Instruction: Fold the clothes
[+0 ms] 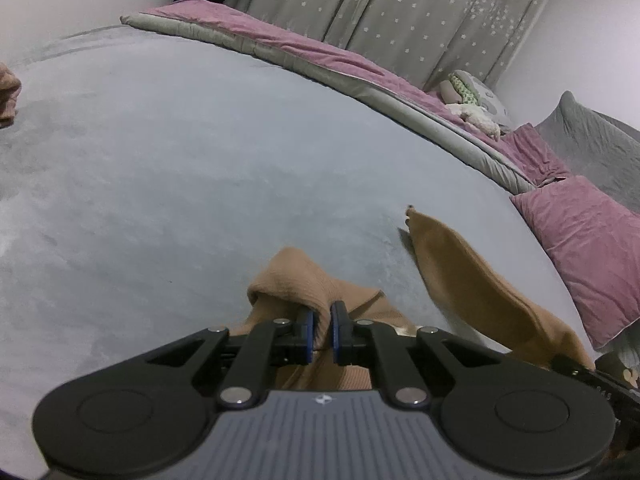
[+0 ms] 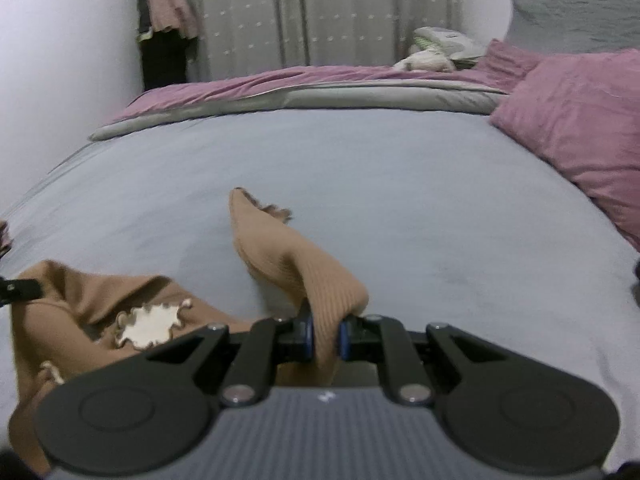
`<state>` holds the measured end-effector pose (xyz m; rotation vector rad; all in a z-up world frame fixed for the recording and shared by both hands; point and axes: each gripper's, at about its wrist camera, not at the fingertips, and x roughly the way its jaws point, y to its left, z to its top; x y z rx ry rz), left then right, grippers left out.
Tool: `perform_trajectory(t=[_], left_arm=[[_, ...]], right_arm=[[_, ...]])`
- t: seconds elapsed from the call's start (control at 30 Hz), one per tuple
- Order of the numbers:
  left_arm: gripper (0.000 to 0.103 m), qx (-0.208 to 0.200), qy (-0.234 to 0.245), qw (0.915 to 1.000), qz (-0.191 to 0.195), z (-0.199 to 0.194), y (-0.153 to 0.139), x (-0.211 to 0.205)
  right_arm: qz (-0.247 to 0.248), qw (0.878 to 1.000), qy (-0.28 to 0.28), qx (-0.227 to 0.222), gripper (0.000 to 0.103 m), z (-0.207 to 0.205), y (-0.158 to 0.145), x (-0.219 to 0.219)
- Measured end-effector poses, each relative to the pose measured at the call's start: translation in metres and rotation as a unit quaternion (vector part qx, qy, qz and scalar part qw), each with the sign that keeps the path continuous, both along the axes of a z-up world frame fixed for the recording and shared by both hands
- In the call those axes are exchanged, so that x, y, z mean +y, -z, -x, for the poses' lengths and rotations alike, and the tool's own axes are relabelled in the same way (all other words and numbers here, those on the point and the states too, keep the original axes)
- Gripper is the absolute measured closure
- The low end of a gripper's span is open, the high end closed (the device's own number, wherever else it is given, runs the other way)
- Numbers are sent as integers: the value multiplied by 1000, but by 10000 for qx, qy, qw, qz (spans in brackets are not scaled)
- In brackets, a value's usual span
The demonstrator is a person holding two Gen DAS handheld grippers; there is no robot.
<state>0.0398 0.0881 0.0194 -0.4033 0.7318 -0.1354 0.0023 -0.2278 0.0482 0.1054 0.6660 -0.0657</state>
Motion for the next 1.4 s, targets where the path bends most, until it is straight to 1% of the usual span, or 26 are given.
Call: perform_trajectory(t=[0.1, 0.2, 0.3, 0.37, 0.43, 0.53, 0.73, 0.83, 0.9, 0.93, 1.0, 1.03, 1.1, 1.17, 1.23, 1.3, 1.4], left_arm=[[96, -10, -43, 10000, -12, -2, 2, 0], [96, 34, -64, 10000, 15, -3, 4, -2], [96, 38, -20, 9999, -108, -1, 2, -4], [95, 140, 80, 9997, -173, 0, 4, -4], [95, 402, 194, 9989, -127, -1, 9, -4], [95, 852, 399, 9953, -208, -3, 20, -6], [95, 1374, 718, 9869, -448, -7, 39, -17], [93, 1481, 800, 9842, -557, -8, 44, -19], [87, 1455, 833, 9839, -626, -10, 43, -20], [86, 1423, 837, 9840, -667, -10, 42, -20], [83, 1369, 825, 9847, -694, -11, 41, -19], [81, 1333, 813, 9852, -712, -11, 38, -18], [72, 1240, 786, 9861, -773, -11, 32, -18], [66, 1124, 759, 9870, -861, -12, 25, -19], [61, 995, 714, 9877, -974, -12, 21, -20], [53, 897, 653, 9873, -1135, -12, 18, -21], [44, 827, 606, 9856, -1344, -17, 20, -25]], right_arm=[[77, 9997, 222, -84, 92, 7, -1, -14], [64, 9989, 451, -70, 92, 13, 0, -31], [82, 9980, 629, -45, 92, 17, 1, -43], [153, 9973, 716, -12, 92, 21, 1, -46], [161, 9970, 762, 51, 92, 25, 3, -53], [64, 9965, 776, 320, 92, 26, 14, -59], [-120, 9930, 771, 891, 92, 22, 37, -68], [-212, 9899, 768, 1175, 92, 20, 48, -73], [-273, 9873, 766, 1364, 91, 19, 56, -76], [-303, 9859, 765, 1458, 91, 18, 60, -77], [-268, 9851, 753, 1525, 88, 18, 61, -77], [-218, 9854, 745, 1516, 85, 18, 60, -75], [-84, 9865, 721, 1465, 76, 18, 55, -72], [124, 9886, 657, 1352, 58, 19, 48, -66], [231, 9909, 558, 1204, 48, 21, 39, -62], [218, 9926, 520, 1079, 47, 22, 31, -59], [120, 9947, 449, 914, 47, 23, 20, -55]])
